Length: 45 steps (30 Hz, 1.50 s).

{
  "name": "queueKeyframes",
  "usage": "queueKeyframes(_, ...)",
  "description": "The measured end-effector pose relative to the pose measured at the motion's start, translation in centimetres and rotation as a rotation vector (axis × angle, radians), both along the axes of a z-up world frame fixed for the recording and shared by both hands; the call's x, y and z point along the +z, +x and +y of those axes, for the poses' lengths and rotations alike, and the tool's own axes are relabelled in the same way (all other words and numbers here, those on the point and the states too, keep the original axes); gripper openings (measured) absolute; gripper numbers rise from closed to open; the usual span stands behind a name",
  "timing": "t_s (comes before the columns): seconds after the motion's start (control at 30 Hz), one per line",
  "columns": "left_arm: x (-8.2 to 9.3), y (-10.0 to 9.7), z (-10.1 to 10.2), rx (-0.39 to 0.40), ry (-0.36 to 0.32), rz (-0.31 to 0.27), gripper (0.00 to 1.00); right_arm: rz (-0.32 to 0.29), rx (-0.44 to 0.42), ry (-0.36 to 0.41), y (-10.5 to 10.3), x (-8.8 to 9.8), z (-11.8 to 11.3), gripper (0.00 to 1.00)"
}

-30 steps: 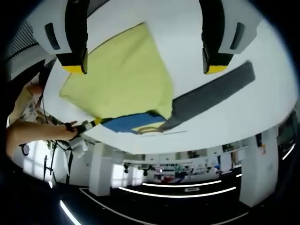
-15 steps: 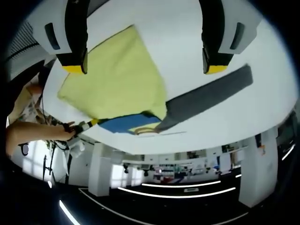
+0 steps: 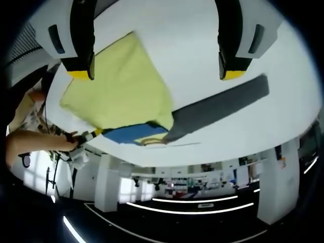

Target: Fold the garment on the visible template until the final outline fits inside the template.

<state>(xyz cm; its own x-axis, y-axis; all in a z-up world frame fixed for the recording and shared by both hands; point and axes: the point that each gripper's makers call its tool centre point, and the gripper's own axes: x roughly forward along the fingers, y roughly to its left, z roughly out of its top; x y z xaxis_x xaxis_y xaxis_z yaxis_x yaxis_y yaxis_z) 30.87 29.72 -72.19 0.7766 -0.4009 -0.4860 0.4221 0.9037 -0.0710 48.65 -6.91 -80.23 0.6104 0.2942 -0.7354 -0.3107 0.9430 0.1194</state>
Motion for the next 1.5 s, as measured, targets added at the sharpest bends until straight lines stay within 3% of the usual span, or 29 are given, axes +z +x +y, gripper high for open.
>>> queueKeyframes(0.23, 0.0, 0.2, 0.7, 0.02, 0.002, -0.001, 0.99, -0.015, -0.002, 0.018, -0.1, 0.6, -0.3, 0.04)
queueKeyframes(0.4, 0.0, 0.3, 1.2, 0.038, -0.004, 0.002, 0.99, -0.038, 0.015, 0.06, -0.3, 1.5, 0.0, 0.29)
queueKeyframes(0.67, 0.9, 1.0, 3.4, 0.073, 0.021, -0.018, 0.99, -0.08, 0.072, 0.11, -1.5, 3.1, 1.1, 0.57)
queueKeyframes(1.07, 1.7, 2.0, 7.0, 0.143, 0.017, -0.036, 0.99, -0.161, 0.21, 0.202, -4.3, 6.7, 3.6, 0.9)
queueKeyframes(1.23, 1.6, 2.8, 9.1, 0.183, 0.018, -0.035, 0.99, -0.192, 0.256, 0.224, -5.5, 7.7, 4.6, 0.98)
queueKeyframes(1.5, 1.3, 4.3, 12.1, 0.238, 0.025, -0.032, 0.99, -0.221, 0.3, 0.268, -7.5, 9.0, 5.6, 0.99)
